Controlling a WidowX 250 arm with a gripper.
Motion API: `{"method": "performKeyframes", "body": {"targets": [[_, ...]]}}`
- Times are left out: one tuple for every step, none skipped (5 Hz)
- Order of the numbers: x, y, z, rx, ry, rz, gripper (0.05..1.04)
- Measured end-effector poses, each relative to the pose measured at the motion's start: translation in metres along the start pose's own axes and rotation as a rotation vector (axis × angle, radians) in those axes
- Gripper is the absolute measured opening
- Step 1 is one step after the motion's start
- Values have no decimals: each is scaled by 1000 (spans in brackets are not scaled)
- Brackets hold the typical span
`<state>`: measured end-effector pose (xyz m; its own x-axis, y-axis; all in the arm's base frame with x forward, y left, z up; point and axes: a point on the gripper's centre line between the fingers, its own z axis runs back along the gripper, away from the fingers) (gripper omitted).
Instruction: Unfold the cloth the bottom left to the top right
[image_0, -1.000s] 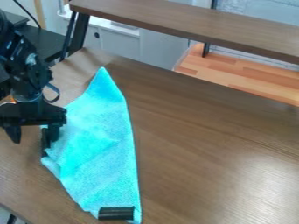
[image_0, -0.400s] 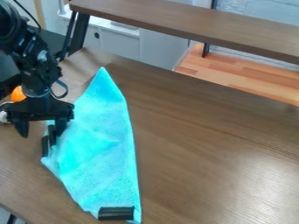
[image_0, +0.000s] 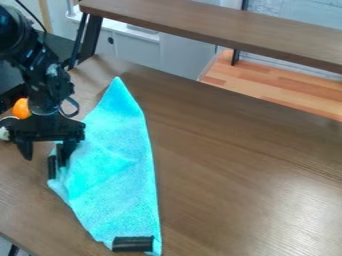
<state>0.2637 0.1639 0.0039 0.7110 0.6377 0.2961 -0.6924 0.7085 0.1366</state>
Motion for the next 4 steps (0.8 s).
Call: {"method": "performKeyframes", "body": {"targets": [[-2,-3,-5,10,3,-3,649],[-1,-3,-4,9,0,3,352],[-1,-3,-4,9,0,-2,147],[0,-4,-4,7,4,-3,58]]}}
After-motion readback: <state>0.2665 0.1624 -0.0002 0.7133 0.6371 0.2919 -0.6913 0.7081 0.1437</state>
